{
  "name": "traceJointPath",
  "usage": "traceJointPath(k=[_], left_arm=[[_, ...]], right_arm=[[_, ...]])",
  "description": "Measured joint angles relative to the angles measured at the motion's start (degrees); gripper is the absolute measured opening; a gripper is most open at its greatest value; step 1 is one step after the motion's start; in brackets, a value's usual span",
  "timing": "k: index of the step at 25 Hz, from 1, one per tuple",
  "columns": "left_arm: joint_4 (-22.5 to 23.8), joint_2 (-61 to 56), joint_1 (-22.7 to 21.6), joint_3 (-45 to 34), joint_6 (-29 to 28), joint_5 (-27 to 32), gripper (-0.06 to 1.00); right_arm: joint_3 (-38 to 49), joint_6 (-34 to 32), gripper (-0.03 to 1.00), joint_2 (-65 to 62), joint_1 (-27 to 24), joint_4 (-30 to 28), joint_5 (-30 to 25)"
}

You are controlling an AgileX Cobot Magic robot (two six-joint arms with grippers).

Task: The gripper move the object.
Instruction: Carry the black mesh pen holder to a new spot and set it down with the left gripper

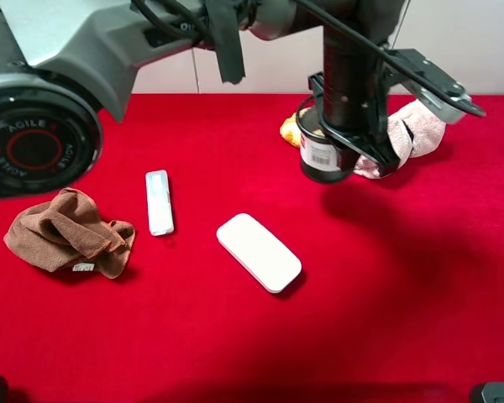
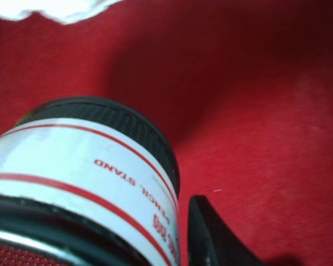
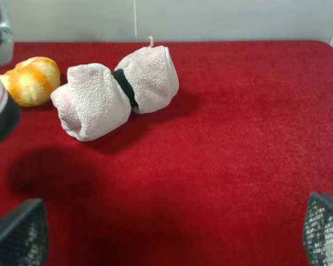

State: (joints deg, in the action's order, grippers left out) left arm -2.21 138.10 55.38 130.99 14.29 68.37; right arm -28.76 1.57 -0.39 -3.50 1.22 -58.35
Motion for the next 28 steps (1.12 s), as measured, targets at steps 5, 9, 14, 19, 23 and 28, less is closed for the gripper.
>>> traceJointPath(k=[5, 9, 14, 19, 23, 28], left_arm=[[-0.91, 0.05, 1.79, 0.00, -0.88, 0.00, 0.10], [-1.15, 0.05, 2.95, 0.00, -1.99, 0.00, 0.10], [-1.13, 0.05, 4.30, 0.00, -3.65, 0.00, 0.10], [-1.16, 0.05, 5.76, -0.38, -5.62, 0.00, 0.10], [-1.21, 0.05, 6.57, -3.36, -7.14, 0.00, 0.10], [-1.24, 0.05, 6.77, -6.49, -7.75, -0.04, 0.10]], right_arm=[[0.00, 0.00, 0.69, 0.00, 0.00, 0.00, 0.00], [0.00, 0.00, 0.69, 0.00, 0.00, 0.00, 0.00], [0.00, 0.00, 0.69, 0.00, 0.00, 0.00, 0.00], [0.00, 0.00, 0.69, 0.00, 0.00, 0.00, 0.00], [0.00, 0.00, 0.69, 0.00, 0.00, 0.00, 0.00], [0.00, 0.00, 0.69, 0.00, 0.00, 0.00, 0.00]])
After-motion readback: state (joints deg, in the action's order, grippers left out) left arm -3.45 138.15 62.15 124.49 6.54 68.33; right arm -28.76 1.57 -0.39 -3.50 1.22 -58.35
